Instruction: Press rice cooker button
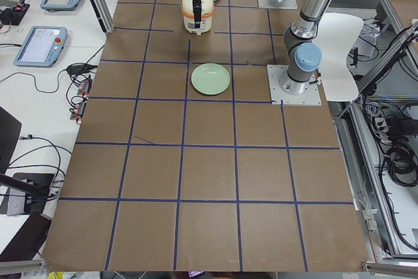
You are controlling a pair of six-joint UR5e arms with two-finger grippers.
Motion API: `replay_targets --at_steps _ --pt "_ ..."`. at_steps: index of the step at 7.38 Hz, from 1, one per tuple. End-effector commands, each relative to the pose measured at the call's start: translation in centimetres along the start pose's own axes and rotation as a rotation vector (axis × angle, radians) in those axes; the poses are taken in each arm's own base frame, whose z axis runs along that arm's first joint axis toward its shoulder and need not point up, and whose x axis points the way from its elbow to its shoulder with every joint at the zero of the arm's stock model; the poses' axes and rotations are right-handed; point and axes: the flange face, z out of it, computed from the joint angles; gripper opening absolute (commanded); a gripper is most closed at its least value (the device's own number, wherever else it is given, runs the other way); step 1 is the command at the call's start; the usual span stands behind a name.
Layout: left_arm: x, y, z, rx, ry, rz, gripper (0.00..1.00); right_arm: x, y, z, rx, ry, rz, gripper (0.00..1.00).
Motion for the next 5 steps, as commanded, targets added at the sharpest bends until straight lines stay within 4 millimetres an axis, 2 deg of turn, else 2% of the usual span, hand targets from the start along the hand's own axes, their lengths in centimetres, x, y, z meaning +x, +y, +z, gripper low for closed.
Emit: replay_targets --at_steps 1,5 --pt "-0.01 0.00 0.00 0.000 -0.001 0.000 1.00 -0.02 0.00 0.01 0.000 -0.002 0.001 1.00" --pt "-0.01 0.00 0.00 0.000 -0.001 0.000 1.00 -0.15 0.44 -0.41 0.009 0.003 -0.008 1.00"
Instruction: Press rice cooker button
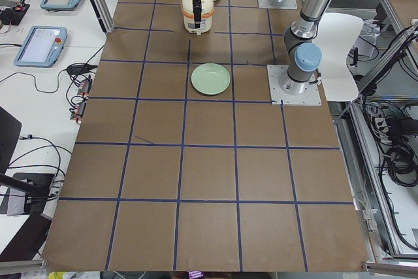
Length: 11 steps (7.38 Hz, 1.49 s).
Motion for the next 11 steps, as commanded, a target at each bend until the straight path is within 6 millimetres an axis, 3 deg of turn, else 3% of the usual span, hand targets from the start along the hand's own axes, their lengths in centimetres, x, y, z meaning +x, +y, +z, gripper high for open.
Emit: replay_targets --at_steps 1,3,6,8,9,10,11 --pt "0.0 0.0 0.0 0.000 0.000 0.000 1.00 -0.1 -0.4 0.4 -0.005 0.000 -0.017 1.00" --pt "0.0 0.0 0.0 0.000 0.001 0.000 1.00 -1.2 -0.8 -0.1 0.043 -0.025 -0.034 1.00" --pt "0.0 0.0 0.0 0.000 0.001 0.000 1.00 -4.9 -2.8 2.6 0.010 -0.109 -0.080 1.00" --pt "0.0 0.0 0.0 0.000 0.000 0.000 1.00 -5.0 -3.0 2.6 0.029 -0.113 -0.079 0.98" --pt "0.0 0.0 0.0 0.000 0.001 0.000 1.00 -5.1 -3.0 2.8 0.023 -0.114 -0.044 0.78" --pt "0.0 0.0 0.0 0.000 0.001 0.000 1.00 -6.0 -3.2 3.9 -0.011 -0.154 -0.005 0.45" --pt "0.0 0.0 0.0 0.000 0.000 0.000 1.00 -6.8 -2.9 5.3 -0.038 -0.173 -0.011 0.26"
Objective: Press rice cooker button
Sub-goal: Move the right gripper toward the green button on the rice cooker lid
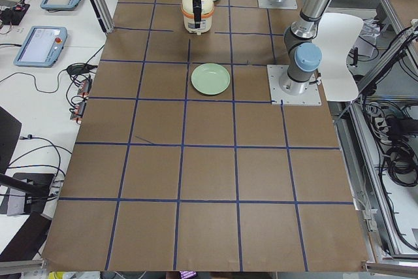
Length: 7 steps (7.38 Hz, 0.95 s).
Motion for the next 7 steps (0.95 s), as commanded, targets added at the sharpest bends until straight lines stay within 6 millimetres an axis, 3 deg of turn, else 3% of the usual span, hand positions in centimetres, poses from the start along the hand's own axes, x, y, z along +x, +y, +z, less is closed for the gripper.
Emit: replay_targets --at_steps 1,3,7 --pt "0.0 0.0 0.0 0.000 -0.001 0.000 1.00 -0.7 -0.1 3.0 -0.007 -0.032 0.011 0.16" --pt "0.0 0.0 0.0 0.000 -0.001 0.000 1.00 -0.5 -0.5 5.4 0.026 -0.036 0.005 0.11" --pt "0.0 0.0 0.0 0.000 -0.001 0.000 1.00 -0.6 -1.8 6.5 0.060 -0.041 -0.011 0.11"
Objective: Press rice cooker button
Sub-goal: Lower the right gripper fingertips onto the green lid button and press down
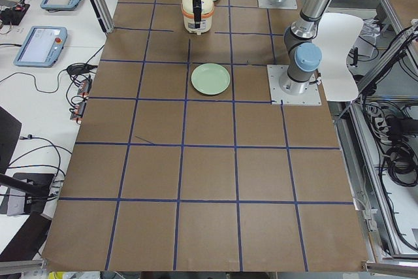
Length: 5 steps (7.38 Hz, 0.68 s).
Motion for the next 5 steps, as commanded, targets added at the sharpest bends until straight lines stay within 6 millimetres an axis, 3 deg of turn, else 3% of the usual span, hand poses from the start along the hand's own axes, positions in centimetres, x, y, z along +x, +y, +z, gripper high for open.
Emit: replay_targets --at_steps 1,5 --pt "0.0 0.0 0.0 0.000 0.002 0.000 1.00 0.0 -0.4 0.6 0.004 -0.001 -0.006 0.10" --pt "0.0 0.0 0.0 -0.001 0.002 0.000 1.00 0.3 -0.9 2.6 -0.008 0.003 -0.004 0.10"
